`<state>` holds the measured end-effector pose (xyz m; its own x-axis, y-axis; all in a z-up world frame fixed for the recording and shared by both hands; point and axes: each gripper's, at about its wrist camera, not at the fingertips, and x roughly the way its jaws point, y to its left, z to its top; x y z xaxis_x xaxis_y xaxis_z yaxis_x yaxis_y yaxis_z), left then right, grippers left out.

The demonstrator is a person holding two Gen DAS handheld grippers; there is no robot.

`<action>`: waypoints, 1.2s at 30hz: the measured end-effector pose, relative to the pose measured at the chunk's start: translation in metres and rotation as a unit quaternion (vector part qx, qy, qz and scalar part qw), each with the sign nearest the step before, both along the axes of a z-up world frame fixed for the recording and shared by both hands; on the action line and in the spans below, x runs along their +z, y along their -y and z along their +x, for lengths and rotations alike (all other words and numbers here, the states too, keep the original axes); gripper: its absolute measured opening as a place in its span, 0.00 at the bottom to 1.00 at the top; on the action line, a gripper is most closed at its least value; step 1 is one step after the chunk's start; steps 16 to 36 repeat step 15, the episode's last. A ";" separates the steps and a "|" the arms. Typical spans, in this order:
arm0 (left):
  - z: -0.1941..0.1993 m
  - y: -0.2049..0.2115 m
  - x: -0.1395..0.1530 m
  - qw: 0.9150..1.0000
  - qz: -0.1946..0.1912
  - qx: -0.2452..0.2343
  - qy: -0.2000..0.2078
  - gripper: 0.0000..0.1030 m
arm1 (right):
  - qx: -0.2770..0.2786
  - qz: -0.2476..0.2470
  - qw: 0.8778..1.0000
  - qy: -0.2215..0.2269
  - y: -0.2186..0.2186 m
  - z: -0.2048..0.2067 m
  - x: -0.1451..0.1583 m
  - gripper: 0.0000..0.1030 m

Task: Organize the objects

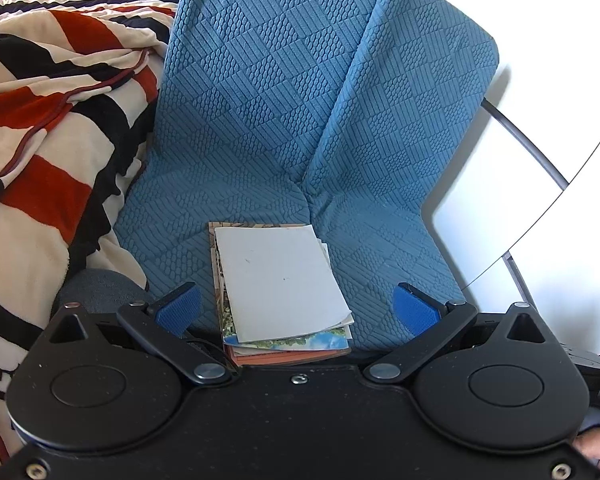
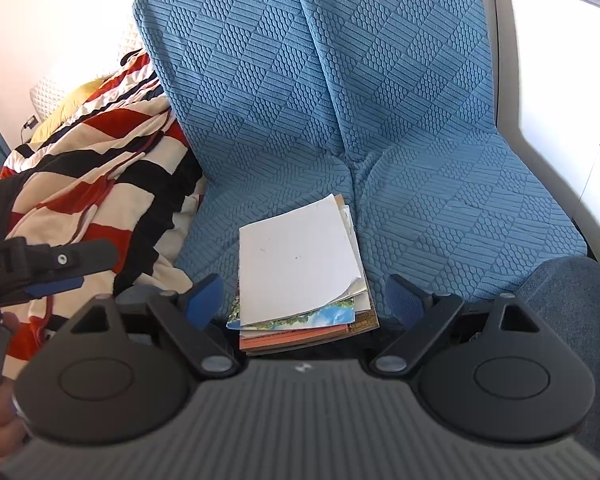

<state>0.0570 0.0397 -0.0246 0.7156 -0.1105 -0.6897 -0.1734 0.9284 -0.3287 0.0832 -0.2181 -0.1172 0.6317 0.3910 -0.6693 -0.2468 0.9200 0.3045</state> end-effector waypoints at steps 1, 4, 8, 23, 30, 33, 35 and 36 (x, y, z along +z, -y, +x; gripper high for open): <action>0.000 0.000 0.000 1.000 0.000 0.000 -0.001 0.99 | 0.000 0.000 1.000 0.000 0.000 0.000 0.000 0.86; 0.000 -0.001 -0.001 1.000 0.000 -0.001 -0.005 0.99 | 0.001 -0.001 1.000 -0.001 -0.001 0.001 -0.001 0.86; 0.001 -0.001 -0.002 1.000 0.007 0.003 -0.009 0.99 | 0.002 -0.001 1.000 -0.002 -0.001 0.000 -0.002 0.86; 0.001 -0.002 -0.004 1.000 0.009 0.006 -0.015 0.99 | -0.002 -0.001 1.000 -0.001 0.001 0.002 -0.001 0.86; 0.001 -0.002 -0.004 1.000 0.009 0.006 -0.015 0.99 | -0.002 -0.001 1.000 -0.001 0.001 0.002 -0.001 0.86; 0.001 -0.002 -0.004 1.000 0.009 0.006 -0.015 0.99 | -0.002 -0.001 1.000 -0.001 0.001 0.002 -0.001 0.86; 0.001 -0.002 -0.004 1.000 0.009 0.006 -0.015 0.99 | -0.002 -0.001 1.000 -0.001 0.001 0.002 -0.001 0.86; 0.001 -0.002 -0.004 1.000 0.009 0.006 -0.015 0.99 | -0.002 -0.001 1.000 -0.001 0.001 0.002 -0.001 0.86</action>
